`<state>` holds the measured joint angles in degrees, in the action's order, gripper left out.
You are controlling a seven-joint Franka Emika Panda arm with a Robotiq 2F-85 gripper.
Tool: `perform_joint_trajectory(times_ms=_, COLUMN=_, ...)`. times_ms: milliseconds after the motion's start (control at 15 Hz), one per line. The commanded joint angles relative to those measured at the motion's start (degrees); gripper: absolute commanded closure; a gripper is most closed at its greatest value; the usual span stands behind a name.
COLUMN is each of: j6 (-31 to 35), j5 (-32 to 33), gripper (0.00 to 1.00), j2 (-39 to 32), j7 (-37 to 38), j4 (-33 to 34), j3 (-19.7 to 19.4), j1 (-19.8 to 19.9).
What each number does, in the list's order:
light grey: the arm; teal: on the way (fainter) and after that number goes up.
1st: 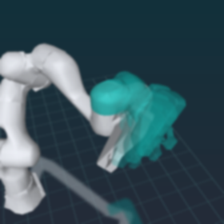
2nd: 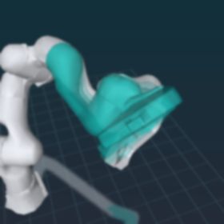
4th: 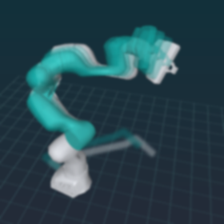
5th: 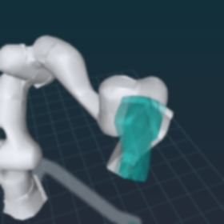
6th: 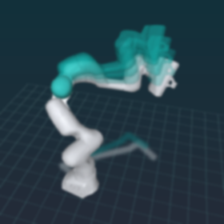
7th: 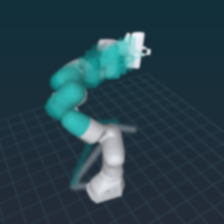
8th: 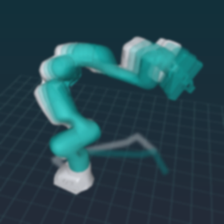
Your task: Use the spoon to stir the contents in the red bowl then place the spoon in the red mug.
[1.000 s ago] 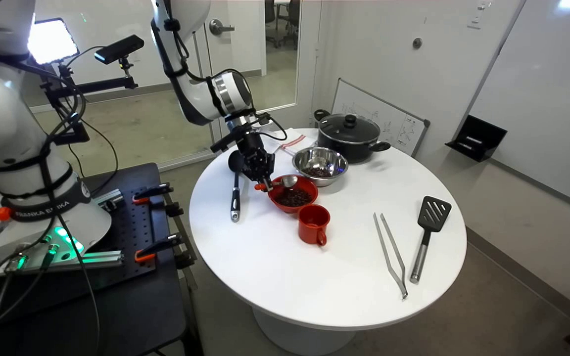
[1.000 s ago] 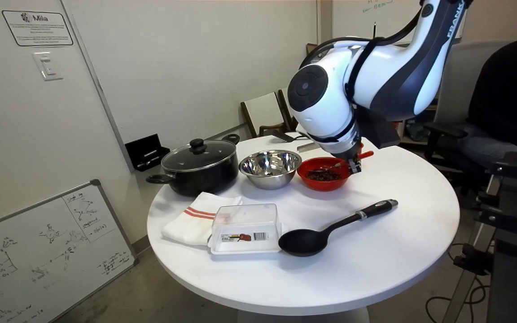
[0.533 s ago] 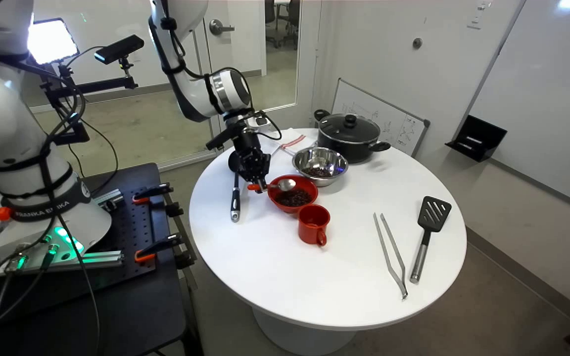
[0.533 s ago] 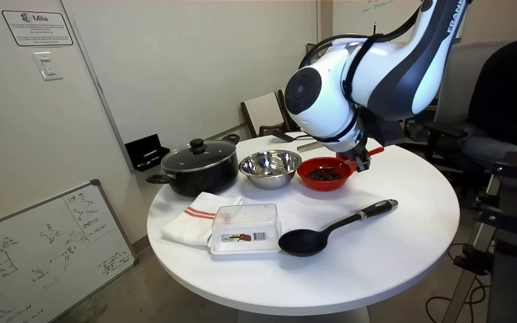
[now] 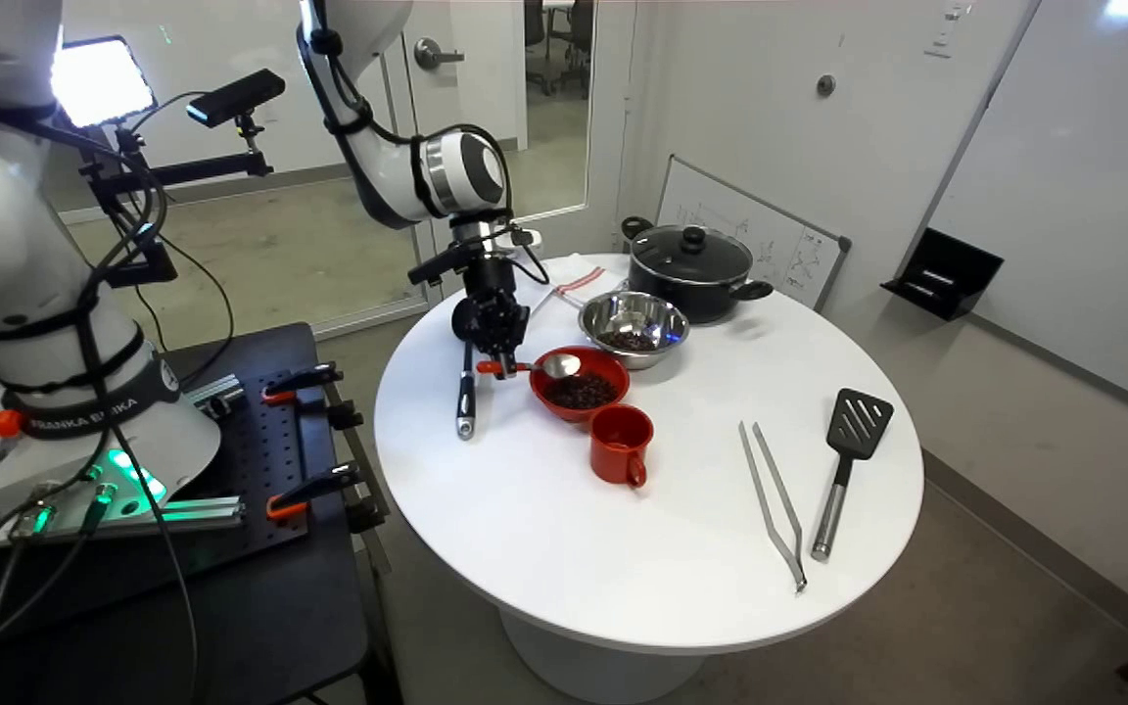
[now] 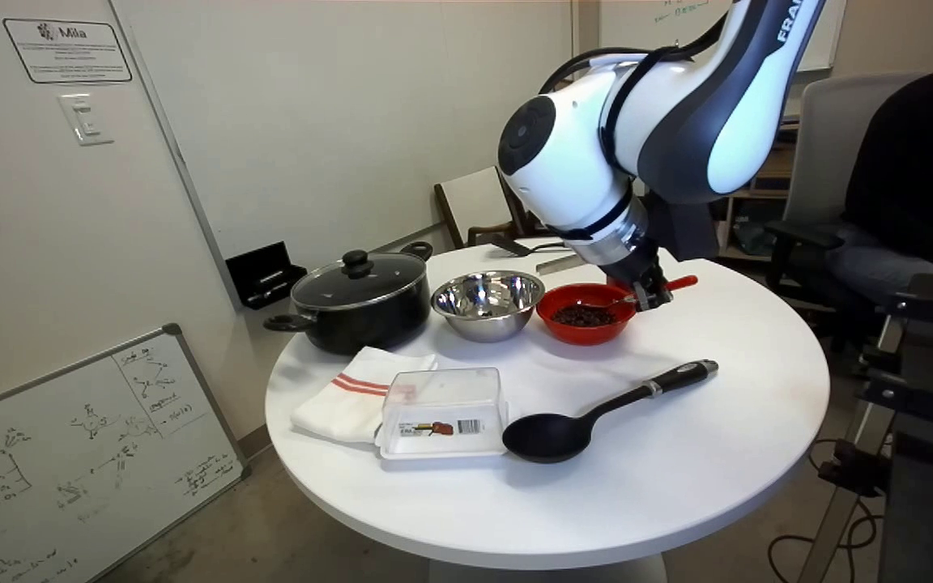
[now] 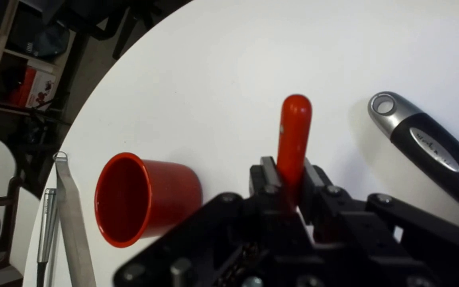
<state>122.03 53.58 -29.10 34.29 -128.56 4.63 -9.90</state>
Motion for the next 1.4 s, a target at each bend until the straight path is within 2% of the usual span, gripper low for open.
perform_joint_trajectory(times_ms=0, j6=0.6, j5=-4.4, gripper=0.96, j2=1.3, j7=-1.6, j4=0.3, j3=-0.1, j1=0.6)
perform_joint_trajectory(times_ms=200, j6=0.7, j5=-16.2, gripper=0.96, j2=1.1, j7=-7.8, j4=1.3, j3=0.4, j1=3.1)
perform_joint_trajectory(times_ms=400, j6=0.1, j5=-23.7, gripper=0.96, j2=1.1, j7=-11.0, j4=2.2, j3=-1.1, j1=3.1)
perform_joint_trajectory(times_ms=533, j6=0.9, j5=-25.7, gripper=0.96, j2=1.2, j7=-11.9, j4=2.5, j3=-2.3, j1=2.5)
perform_joint_trajectory(times_ms=733, j6=3.8, j5=-25.0, gripper=0.96, j2=1.3, j7=-12.0, j4=2.5, j3=-3.6, j1=1.7)
perform_joint_trajectory(times_ms=1333, j6=-1.9, j5=-31.0, gripper=0.96, j2=0.7, j7=-20.2, j4=3.5, j3=-3.1, j1=2.3)
